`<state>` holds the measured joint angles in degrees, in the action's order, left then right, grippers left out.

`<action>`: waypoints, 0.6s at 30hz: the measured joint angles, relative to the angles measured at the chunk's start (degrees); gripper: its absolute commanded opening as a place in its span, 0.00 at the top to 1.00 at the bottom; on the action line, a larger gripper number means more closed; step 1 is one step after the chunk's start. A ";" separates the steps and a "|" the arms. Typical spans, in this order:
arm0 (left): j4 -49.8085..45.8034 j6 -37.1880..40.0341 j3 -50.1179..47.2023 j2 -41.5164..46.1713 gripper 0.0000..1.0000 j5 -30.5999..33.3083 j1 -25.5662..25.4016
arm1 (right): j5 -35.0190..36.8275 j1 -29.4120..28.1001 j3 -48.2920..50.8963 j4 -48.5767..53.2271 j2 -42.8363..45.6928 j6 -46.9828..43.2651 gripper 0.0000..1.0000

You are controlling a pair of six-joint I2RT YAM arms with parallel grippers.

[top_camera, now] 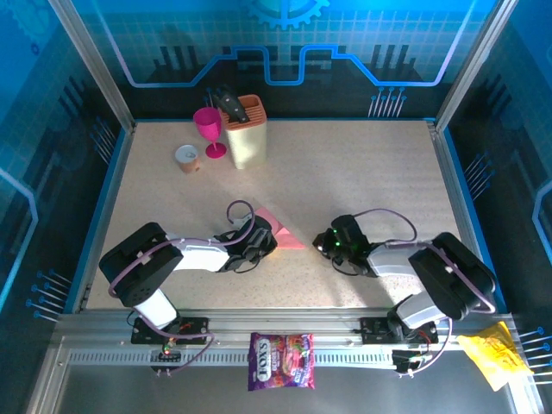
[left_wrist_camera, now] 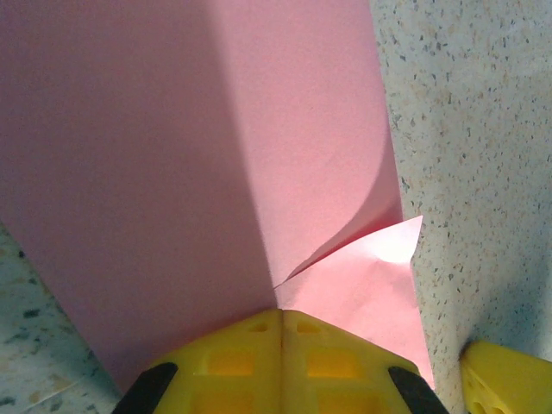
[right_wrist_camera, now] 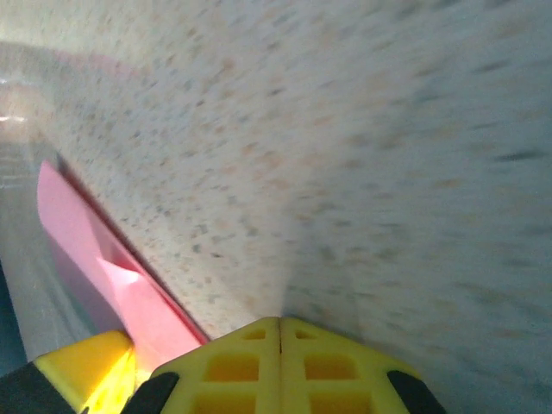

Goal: Fold a paper plane with a square sheet of paper (pick it up from the middle)
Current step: Third fold the triangle at the center of the table.

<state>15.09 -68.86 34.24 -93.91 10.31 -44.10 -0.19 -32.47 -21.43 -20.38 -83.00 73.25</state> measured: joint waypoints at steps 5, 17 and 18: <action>-0.04 0.02 0.00 0.02 1.00 0.00 0.00 | 2.16 -0.02 -2.12 10.29 4.26 -3.04 1.00; -0.92 0.07 0.50 -0.07 1.00 -0.02 0.00 | 3.26 -9.51 -16.70 13.66 -4.11 -5.33 1.00; -0.94 0.07 0.52 -0.07 1.00 -0.02 0.00 | 3.23 -10.19 -16.92 13.05 -5.55 -5.09 1.00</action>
<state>14.15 -68.79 34.76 -93.97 10.28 -44.10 3.05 -42.65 -38.35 -7.33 -88.55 68.16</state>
